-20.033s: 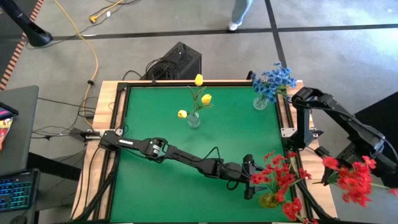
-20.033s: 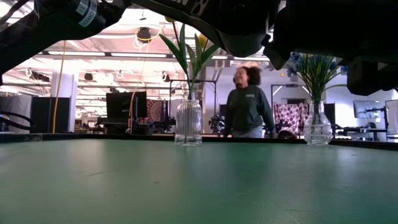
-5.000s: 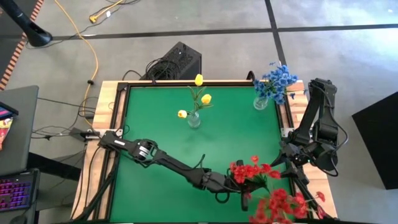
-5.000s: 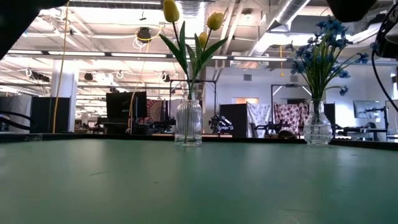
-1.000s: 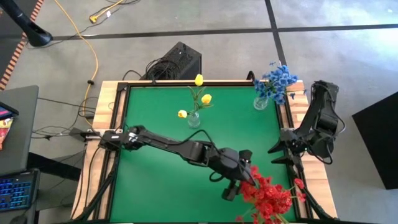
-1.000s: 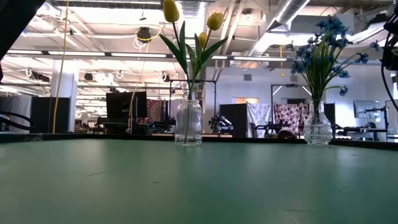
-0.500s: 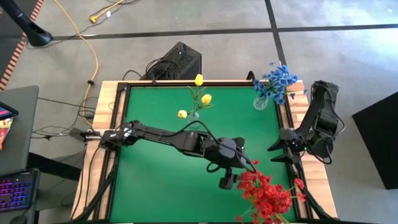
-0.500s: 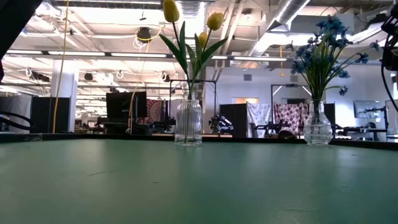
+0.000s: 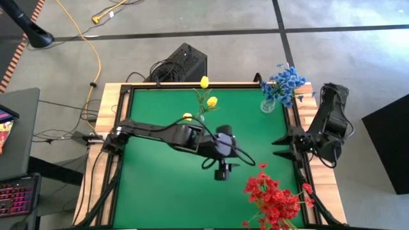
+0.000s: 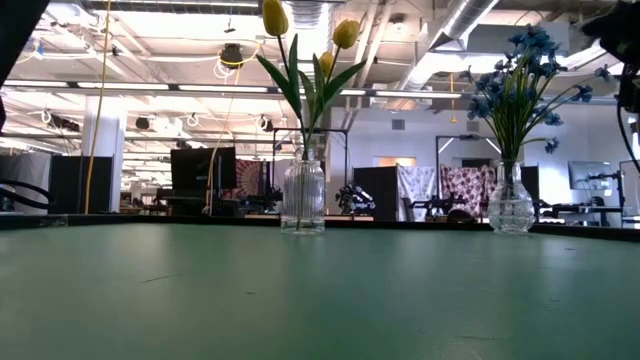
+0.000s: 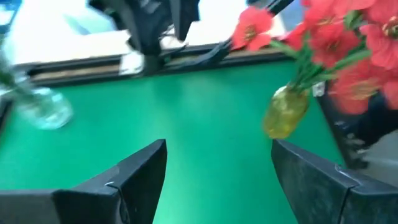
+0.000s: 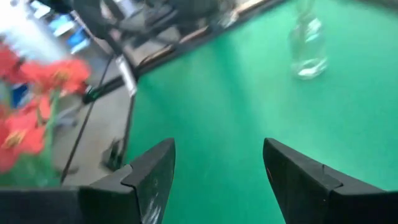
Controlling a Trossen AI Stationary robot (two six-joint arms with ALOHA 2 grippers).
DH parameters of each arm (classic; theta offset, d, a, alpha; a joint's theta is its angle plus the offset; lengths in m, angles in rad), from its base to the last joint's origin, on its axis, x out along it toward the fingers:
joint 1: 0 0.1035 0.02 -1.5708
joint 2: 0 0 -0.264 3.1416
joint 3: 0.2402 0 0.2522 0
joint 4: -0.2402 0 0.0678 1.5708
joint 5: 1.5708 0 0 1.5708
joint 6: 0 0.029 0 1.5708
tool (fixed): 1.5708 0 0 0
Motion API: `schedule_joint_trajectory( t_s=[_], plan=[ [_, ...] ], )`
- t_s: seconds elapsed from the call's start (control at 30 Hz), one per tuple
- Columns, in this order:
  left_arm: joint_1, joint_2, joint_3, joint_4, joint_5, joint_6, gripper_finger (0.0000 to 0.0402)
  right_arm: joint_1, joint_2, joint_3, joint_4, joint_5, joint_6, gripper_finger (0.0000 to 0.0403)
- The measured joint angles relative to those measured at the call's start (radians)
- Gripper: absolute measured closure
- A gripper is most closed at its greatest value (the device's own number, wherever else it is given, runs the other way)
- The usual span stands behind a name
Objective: Sort flowers into vase by color
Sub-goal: Return to Home Position
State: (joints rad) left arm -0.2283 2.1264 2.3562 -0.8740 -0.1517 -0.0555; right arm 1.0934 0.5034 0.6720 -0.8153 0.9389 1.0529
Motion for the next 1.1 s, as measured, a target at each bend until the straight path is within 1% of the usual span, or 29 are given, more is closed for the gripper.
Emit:
schedule_joint_trajectory(
  t_s=[0.07, 0.2, 0.37, 0.53, 0.7, 0.8, 0.9, 1.0, 1.1],
  plan=[
    [0.0, -0.031, 0.0, -0.065, -0.044, 0.001, 0.0125, -0.027, 0.003, 0.0, 0.0, 0.036, -0.007, 0.0132],
    [0.0, -0.083, 0.0, -0.191, -0.13, -0.013, 0.0125, -0.109, 0.008, 0.0, 0.0, 0.04, -0.018, 0.0132],
    [0.0, -0.117, 0.0, -0.325, -0.16, -0.02, 0.0125, -0.22, 0.016, 0.0, 0.035, 0.028, -0.103, 0.0132],
    [-0.002, -0.128, -0.013, -0.452, -0.189, -0.038, 0.0125, -0.325, 0.03, 0.0, 0.128, -0.01, -0.231, 0.0132],
    [-0.009, -0.184, -0.082, -0.492, -0.228, -0.071, 0.0125, -0.425, 0.059, 0.0, 0.231, -0.093, -0.381, 0.0132],
    [-0.01, -0.255, -0.154, -0.475, -0.232, -0.094, 0.0125, -0.476, 0.068, 0.0, 0.257, -0.129, -0.427, 0.0132],
    [-0.015, -0.347, -0.273, -0.422, -0.252, -0.125, 0.0125, -0.515, 0.074, 0.0, 0.27, -0.136, -0.437, 0.0132],
    [-0.022, -0.462, -0.444, -0.307, -0.257, -0.144, 0.0125, -0.55, 0.092, 0.0, 0.288, -0.158, -0.459, 0.0132],
    [-0.027, -0.585, -0.634, -0.158, -0.249, -0.156, 0.0125, -0.58, 0.117, 0.0, 0.308, -0.181, -0.486, 0.0132]
  ],
)
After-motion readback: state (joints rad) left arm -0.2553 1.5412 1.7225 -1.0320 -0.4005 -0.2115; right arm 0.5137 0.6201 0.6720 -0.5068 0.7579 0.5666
